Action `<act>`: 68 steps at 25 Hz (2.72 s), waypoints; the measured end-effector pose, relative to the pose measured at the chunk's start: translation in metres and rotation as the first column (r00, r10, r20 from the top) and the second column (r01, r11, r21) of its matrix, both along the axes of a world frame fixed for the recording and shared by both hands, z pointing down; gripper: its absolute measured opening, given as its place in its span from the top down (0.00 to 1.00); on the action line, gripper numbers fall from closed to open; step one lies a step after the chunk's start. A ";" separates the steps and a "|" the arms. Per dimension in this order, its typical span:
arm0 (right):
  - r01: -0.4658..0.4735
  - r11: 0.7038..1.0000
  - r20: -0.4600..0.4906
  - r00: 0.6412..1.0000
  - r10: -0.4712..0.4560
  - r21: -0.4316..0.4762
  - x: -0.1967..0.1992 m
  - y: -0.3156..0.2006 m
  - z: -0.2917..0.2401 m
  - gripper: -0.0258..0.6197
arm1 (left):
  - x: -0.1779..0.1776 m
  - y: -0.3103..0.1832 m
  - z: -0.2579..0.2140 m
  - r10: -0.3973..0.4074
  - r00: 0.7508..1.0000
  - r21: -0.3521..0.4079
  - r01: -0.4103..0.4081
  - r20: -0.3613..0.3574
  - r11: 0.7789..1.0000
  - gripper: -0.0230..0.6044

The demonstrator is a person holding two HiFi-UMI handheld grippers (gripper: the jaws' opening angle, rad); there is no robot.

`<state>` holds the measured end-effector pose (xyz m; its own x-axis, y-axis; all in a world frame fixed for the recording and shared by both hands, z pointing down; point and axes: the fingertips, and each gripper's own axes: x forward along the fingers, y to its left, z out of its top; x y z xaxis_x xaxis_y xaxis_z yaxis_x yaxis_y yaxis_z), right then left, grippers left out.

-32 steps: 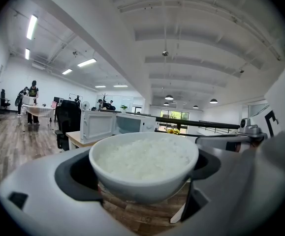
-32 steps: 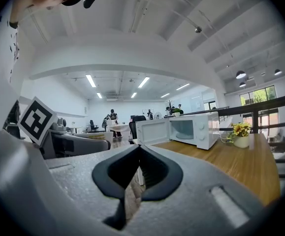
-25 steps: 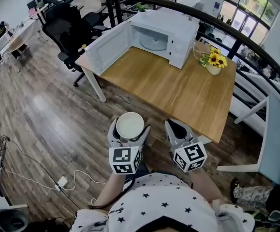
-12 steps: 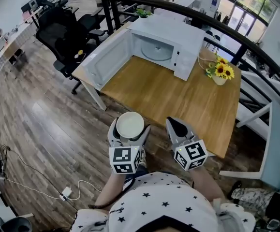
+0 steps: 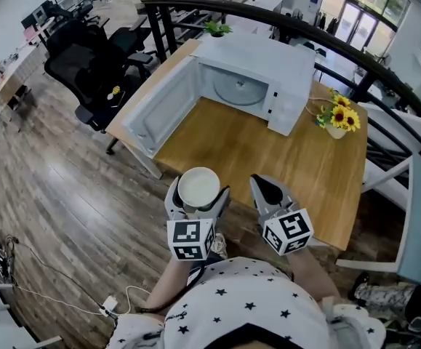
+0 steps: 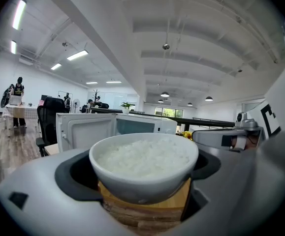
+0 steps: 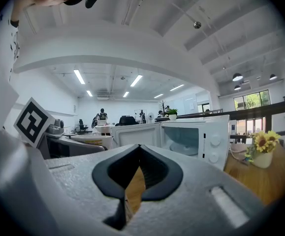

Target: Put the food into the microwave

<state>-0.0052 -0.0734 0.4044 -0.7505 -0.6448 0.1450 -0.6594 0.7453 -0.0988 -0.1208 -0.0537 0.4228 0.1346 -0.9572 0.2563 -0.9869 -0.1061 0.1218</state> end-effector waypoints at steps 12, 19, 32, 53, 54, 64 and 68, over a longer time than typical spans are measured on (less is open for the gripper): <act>-0.048 0.999 -0.002 0.999 0.048 -0.001 -0.034 -0.060 0.006 0.95 | -0.035 -0.064 0.004 0.046 0.999 0.004 -0.046 -0.007 0.999 0.14; -0.075 0.997 -0.007 0.997 0.075 -0.011 -0.043 -0.075 0.009 0.95 | -0.045 -0.090 0.009 0.077 0.997 0.000 -0.077 -0.009 0.997 0.14; -0.098 0.994 -0.030 0.995 0.097 -0.038 -0.037 -0.110 0.023 0.95 | -0.034 -0.161 0.015 0.121 0.993 0.017 -0.121 0.001 0.992 0.14; -0.074 0.991 -0.040 0.997 0.070 -0.111 -0.027 -0.212 0.054 0.95 | -0.013 -0.304 0.051 0.146 0.989 -0.024 -0.145 0.036 0.989 0.14; -0.074 0.991 -0.041 0.997 0.069 -0.116 -0.027 -0.215 0.056 0.95 | -0.012 -0.310 0.053 0.148 0.988 -0.026 -0.147 0.037 0.989 0.14; -0.071 0.984 -0.046 0.997 0.064 -0.164 -0.021 -0.240 0.077 0.95 | -0.002 -0.357 0.080 0.166 0.985 -0.067 -0.162 0.056 0.985 0.14; -0.067 0.981 -0.047 0.997 0.060 -0.183 -0.019 -0.247 0.086 0.95 | 0.001 -0.373 0.094 0.172 0.983 -0.091 -0.166 0.060 0.982 0.14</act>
